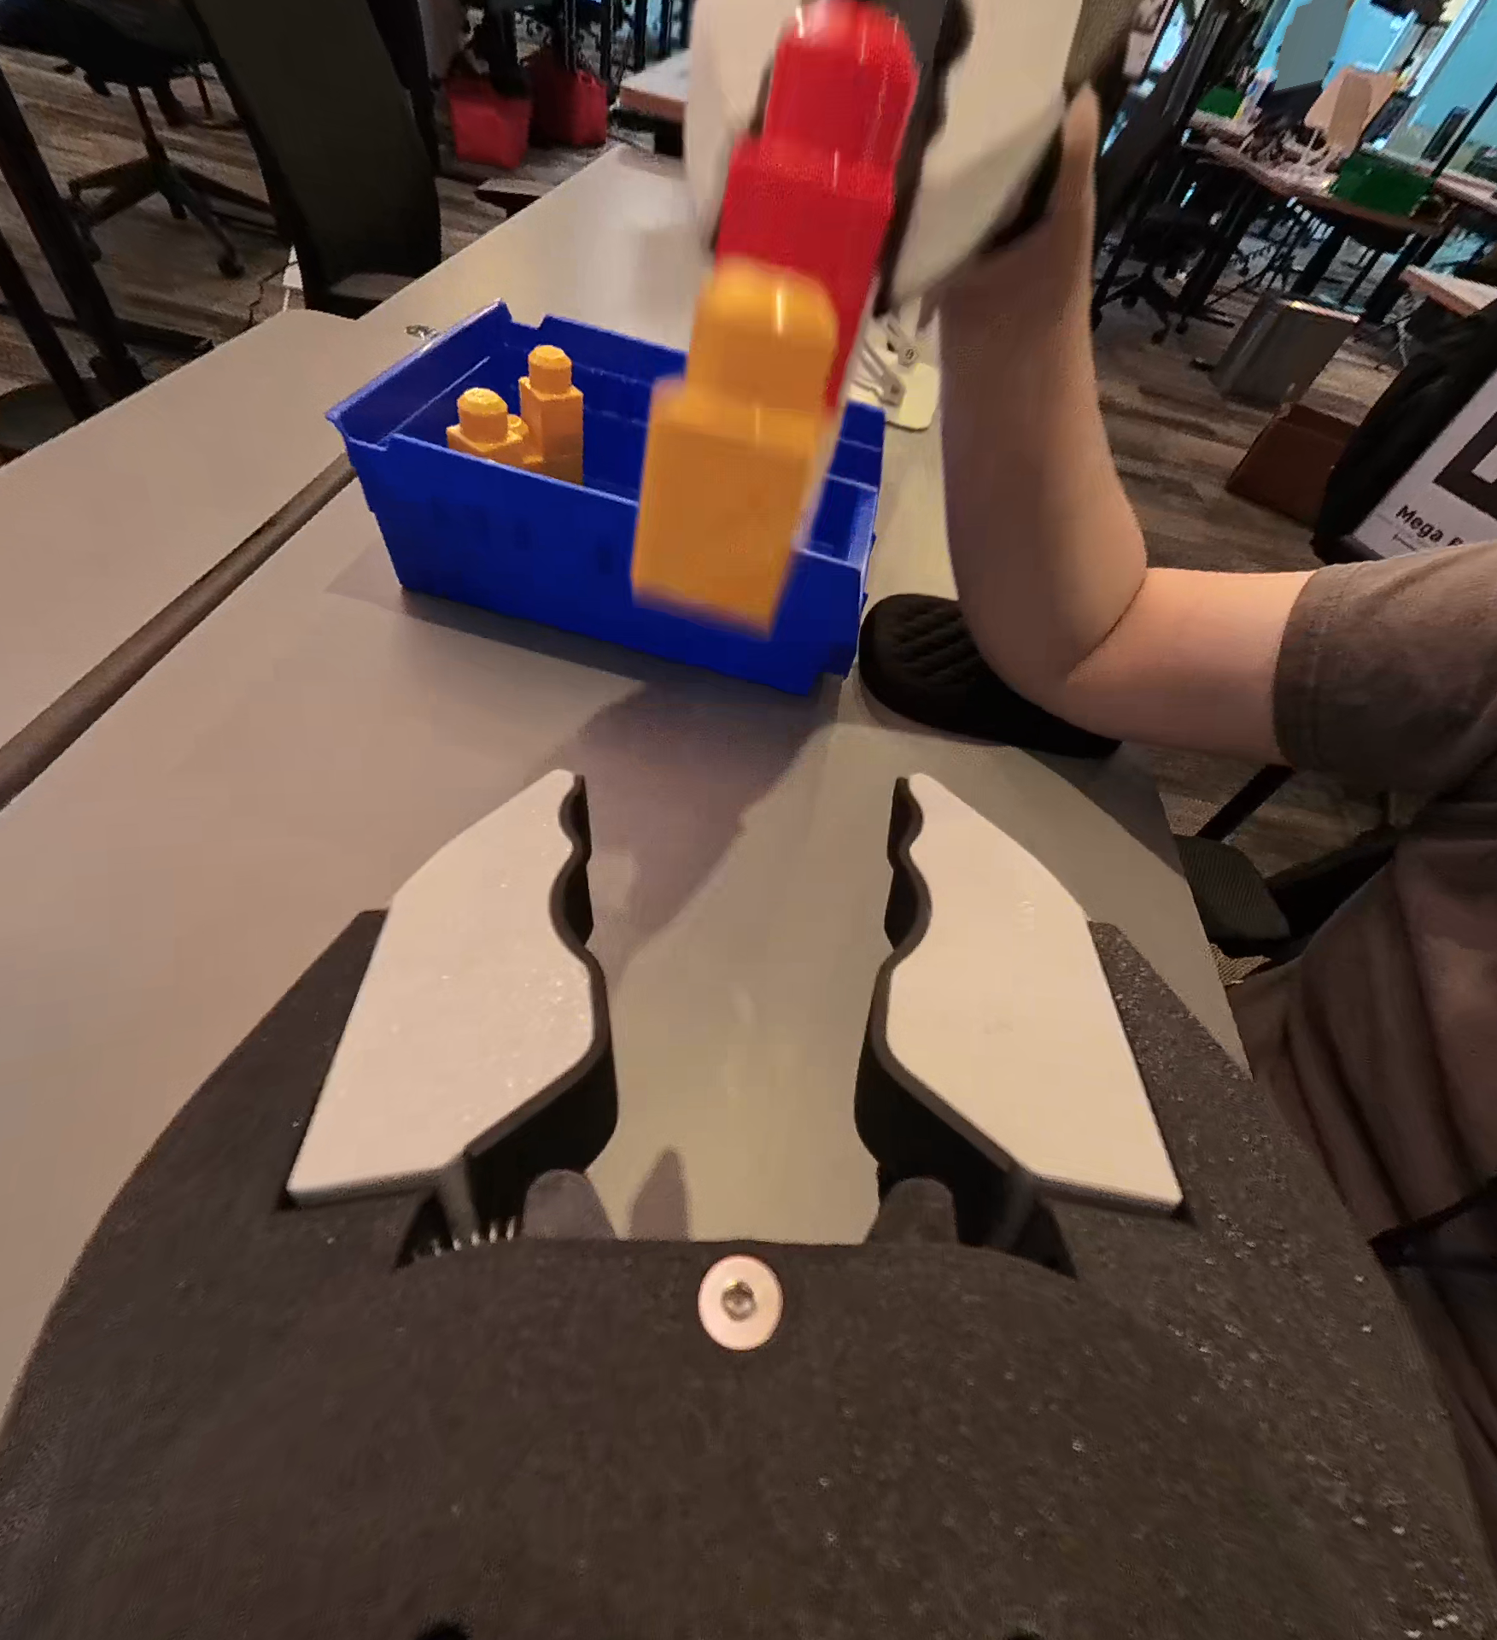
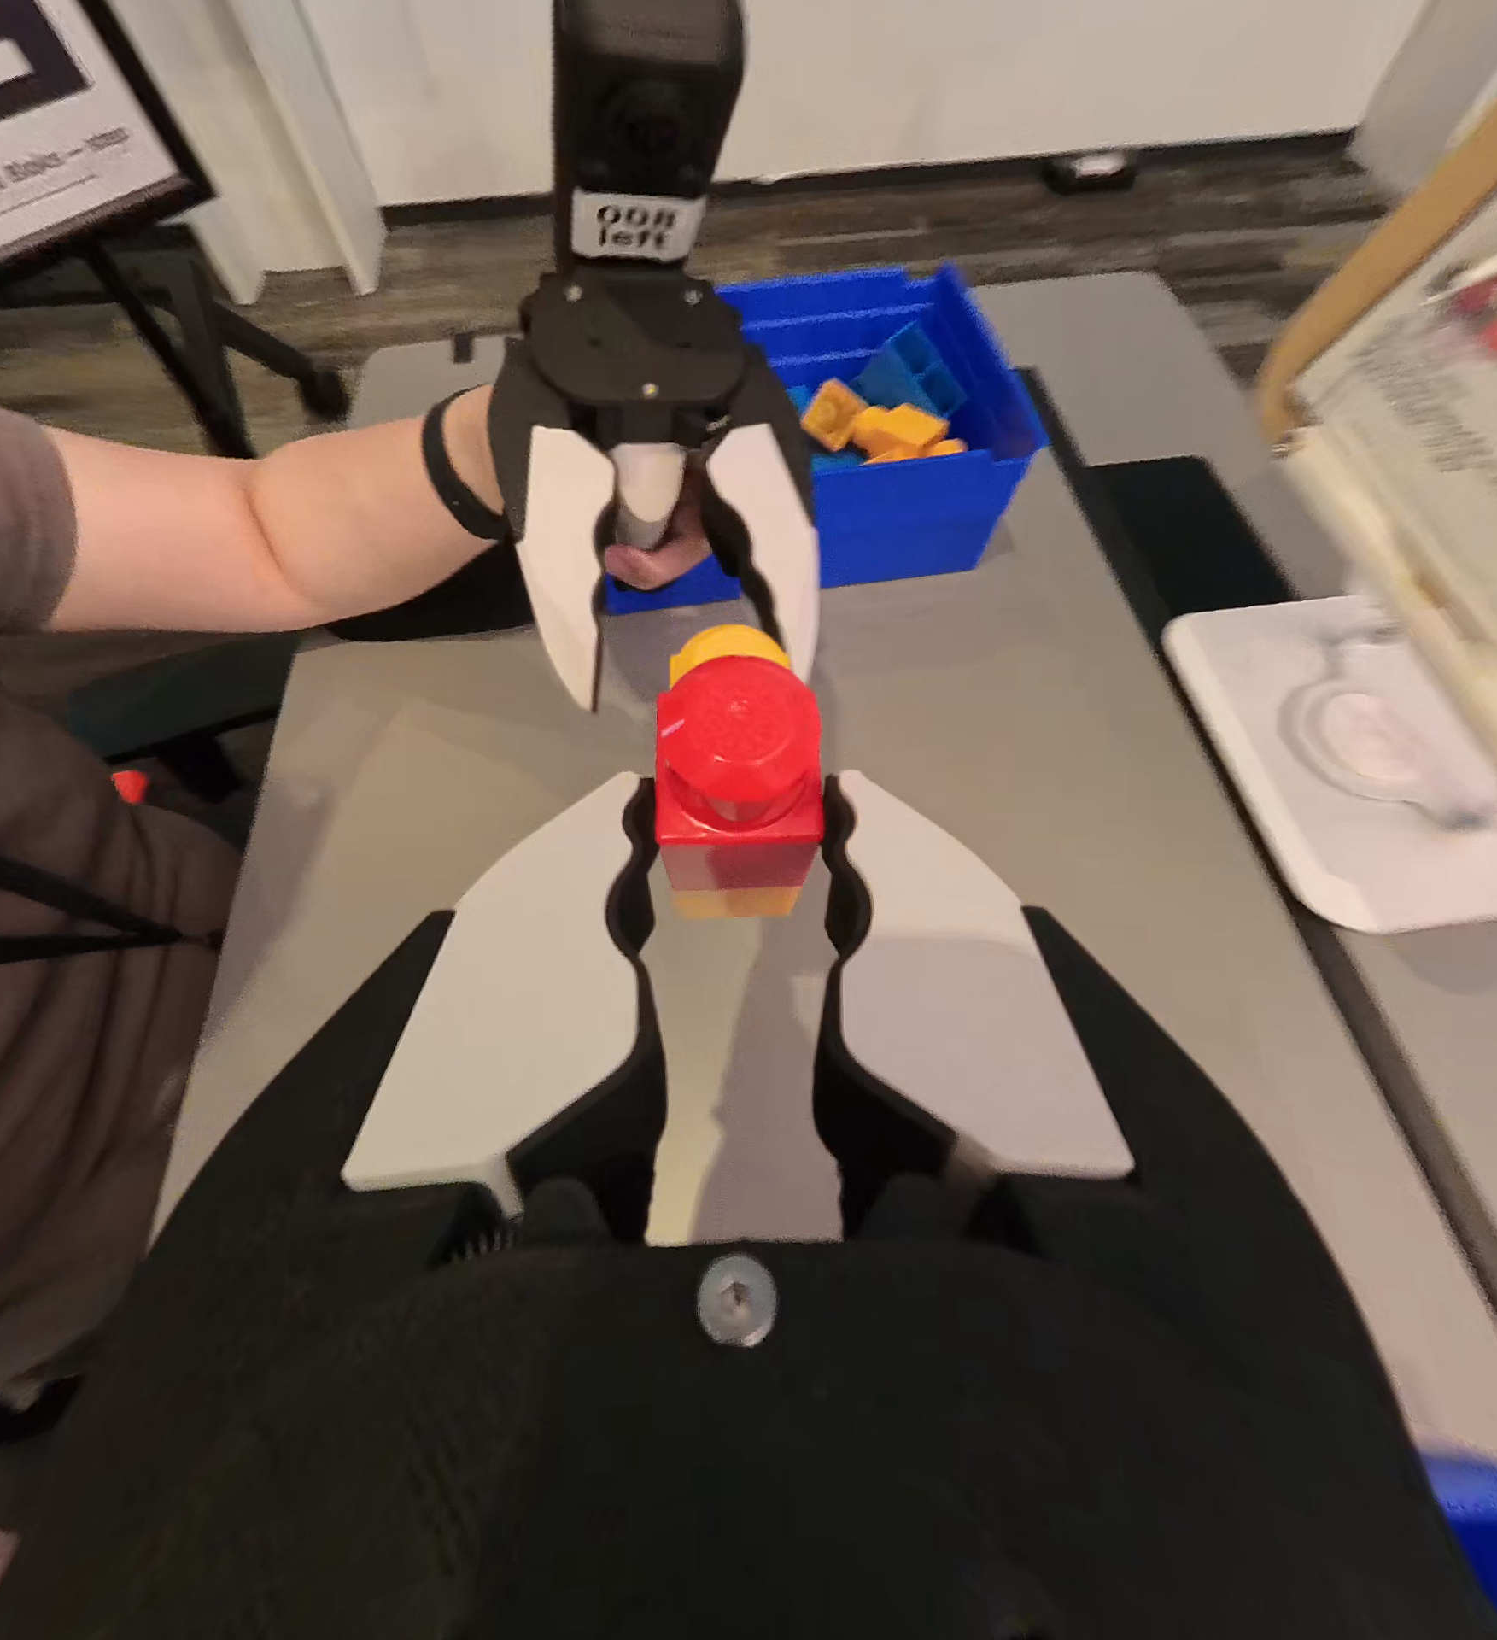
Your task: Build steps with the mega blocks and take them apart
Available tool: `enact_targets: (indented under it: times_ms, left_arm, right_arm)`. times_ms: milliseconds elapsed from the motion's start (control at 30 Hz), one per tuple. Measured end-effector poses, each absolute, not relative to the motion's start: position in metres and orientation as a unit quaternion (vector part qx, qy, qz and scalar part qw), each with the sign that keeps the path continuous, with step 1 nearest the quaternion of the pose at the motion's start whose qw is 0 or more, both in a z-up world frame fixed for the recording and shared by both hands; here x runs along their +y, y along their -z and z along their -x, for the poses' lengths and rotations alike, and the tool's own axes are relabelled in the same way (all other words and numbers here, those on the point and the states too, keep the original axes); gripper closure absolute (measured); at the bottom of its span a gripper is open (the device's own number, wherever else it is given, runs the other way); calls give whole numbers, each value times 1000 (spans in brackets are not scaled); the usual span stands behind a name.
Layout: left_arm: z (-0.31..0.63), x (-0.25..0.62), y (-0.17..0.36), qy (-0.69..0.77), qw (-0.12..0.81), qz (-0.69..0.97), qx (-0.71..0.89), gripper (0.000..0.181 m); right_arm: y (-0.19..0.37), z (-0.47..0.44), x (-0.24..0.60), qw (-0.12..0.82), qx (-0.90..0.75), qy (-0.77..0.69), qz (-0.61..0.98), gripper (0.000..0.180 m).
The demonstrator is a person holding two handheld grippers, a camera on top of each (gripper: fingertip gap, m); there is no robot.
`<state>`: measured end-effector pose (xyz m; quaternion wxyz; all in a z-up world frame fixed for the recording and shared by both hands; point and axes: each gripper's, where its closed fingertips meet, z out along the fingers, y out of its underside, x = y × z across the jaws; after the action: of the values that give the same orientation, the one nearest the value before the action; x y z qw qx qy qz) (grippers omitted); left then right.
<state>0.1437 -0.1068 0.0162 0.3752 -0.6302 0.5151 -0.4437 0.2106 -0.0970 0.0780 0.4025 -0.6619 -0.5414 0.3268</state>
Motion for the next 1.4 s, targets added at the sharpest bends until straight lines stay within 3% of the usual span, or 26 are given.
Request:
enact_targets:
  times_ms: [133, 300, 633, 767, 1200, 1333, 1400]
  left_arm:
    - [-136, -106, -17, 446, 362, 638, 513, 119]
    - [-135, -106, -21, 448, 366, 634, 513, 122]
    - [-138, -115, -16, 445, 353, 630, 530, 125]
    - [-136, -115, -19, 451, 353, 626, 529, 127]
    - [-119, -119, -35, 438, 360, 621, 540, 130]
    - [-70, -99, -62, 369, 424, 647, 514, 130]
    - [-19, -69, -65, 258, 469, 702, 470, 130]
  right_arm:
    - [-95, -322, -72, 479, -468, -209, 713, 143]
    - [-45, -431, -39, 458, -375, -173, 787, 143]
    - [72, -431, 8, 342, -445, -164, 811, 142]
    - [96, -434, 17, 338, -473, -129, 803, 142]
    - [61, -444, 23, 423, -458, -99, 776, 138]
    - [33, -439, 23, 459, -459, -70, 757, 139]
    - [13, -435, 25, 488, -454, -49, 744, 139]
